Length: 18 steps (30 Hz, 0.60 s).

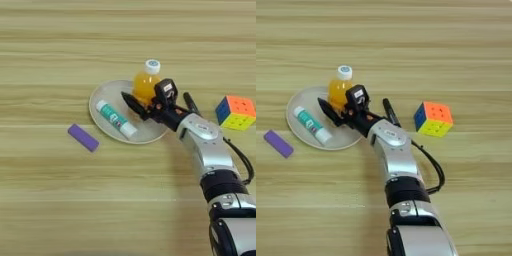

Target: Move the objects on the table

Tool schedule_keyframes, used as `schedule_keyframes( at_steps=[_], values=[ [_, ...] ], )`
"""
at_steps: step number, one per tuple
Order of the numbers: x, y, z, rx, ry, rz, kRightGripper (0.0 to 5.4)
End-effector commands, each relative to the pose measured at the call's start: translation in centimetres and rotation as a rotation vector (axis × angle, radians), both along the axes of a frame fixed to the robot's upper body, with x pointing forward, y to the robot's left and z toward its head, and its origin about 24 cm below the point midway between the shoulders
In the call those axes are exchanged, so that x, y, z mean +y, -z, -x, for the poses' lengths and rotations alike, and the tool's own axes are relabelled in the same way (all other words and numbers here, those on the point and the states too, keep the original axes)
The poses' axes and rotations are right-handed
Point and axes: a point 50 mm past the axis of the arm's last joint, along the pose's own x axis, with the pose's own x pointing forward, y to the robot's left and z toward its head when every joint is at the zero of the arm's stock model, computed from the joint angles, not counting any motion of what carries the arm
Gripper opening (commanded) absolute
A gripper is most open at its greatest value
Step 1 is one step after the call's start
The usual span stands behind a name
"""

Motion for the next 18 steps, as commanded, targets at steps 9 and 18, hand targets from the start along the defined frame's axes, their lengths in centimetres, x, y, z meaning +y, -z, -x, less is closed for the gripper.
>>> schedule_keyframes(
  at_steps=[9, 18],
  values=[
    [-1.4, -8.8, -2.1, -0.341, 0.126, -0.058, 3.43],
    [-5.1, -11.5, -2.7, -0.427, 0.322, -0.076, 3.43]
  ],
)
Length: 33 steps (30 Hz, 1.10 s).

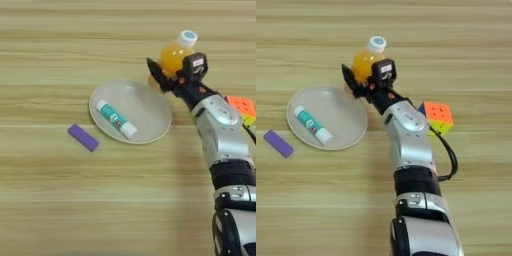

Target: Move the objects on the table

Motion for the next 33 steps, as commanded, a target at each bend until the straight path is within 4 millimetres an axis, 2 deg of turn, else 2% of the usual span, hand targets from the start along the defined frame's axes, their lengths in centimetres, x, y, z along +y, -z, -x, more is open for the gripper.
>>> schedule_keyframes(
  at_steps=[1, 8, 20, 26, 33],
  values=[
    [-1.4, -5.7, -1.3, -0.201, 0.076, 0.011, 3.43],
    [-1.8, -5.7, -2.5, -0.185, 0.119, 0.01, 3.43],
    [-0.1, -4.8, -4.9, -0.113, 0.088, 0.063, 3.43],
    [-0.4, -4.4, -5.1, -0.099, 0.112, 0.079, 3.43],
    [-0.7, -5.3, -5.2, -0.134, 0.12, 0.071, 3.43]
  ],
)
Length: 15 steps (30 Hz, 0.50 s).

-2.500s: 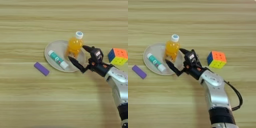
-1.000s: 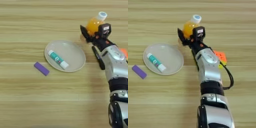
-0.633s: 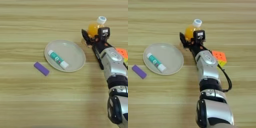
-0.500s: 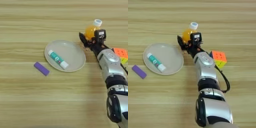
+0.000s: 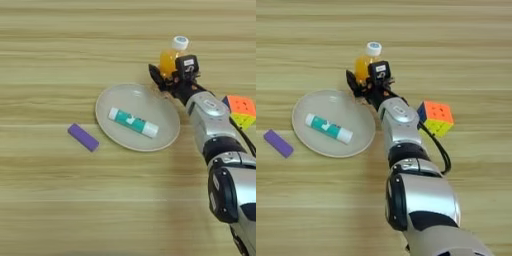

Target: Move the objects on the table

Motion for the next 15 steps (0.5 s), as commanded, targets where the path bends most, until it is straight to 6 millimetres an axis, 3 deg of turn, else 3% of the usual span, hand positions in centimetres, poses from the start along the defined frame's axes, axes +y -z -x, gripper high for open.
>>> schedule_keyframes(
  at_steps=[1, 9, 15],
  values=[
    [-0.6, -9.1, -2.4, -0.314, 0.021, 0.046, 3.43],
    [0.5, -11.0, -3.4, -0.353, 0.019, 0.017, 3.43],
    [1.0, -10.9, -4.0, -0.326, 0.043, 0.016, 3.43]
  ],
)
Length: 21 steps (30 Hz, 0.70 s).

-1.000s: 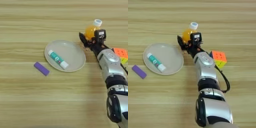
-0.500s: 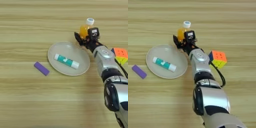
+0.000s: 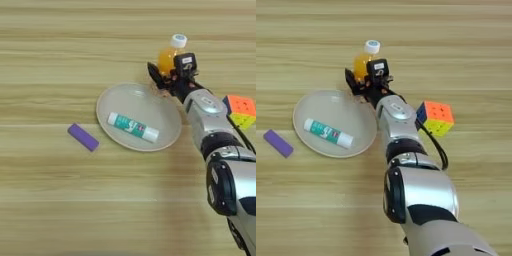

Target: Move the objects on the table

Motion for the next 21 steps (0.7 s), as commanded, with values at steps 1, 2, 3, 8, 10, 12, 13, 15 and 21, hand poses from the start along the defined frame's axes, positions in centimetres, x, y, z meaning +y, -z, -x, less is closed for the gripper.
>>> schedule_keyframes(
  at_steps=[1, 2, 3, 8, 10, 12, 13, 15, 21],
  values=[
    [0.7, -10.7, -3.5, -0.331, 0.033, 0.029, 3.43],
    [0.8, -10.6, -3.6, -0.323, 0.035, 0.026, 3.43],
    [0.9, -10.5, -3.6, -0.318, 0.034, 0.023, 3.43],
    [0.9, -10.8, -3.8, -0.317, 0.043, 0.01, 3.43],
    [0.8, -11.3, -3.9, -0.326, 0.049, 0.001, 3.43],
    [0.7, -11.7, -4.0, -0.338, 0.054, -0.007, 3.43],
    [0.7, -11.9, -4.0, -0.344, 0.055, -0.012, 3.43],
    [0.7, -12.4, -4.1, -0.361, 0.053, -0.013, 3.43],
    [1.0, -13.1, -4.1, -0.389, 0.042, -0.022, 3.43]
  ],
)
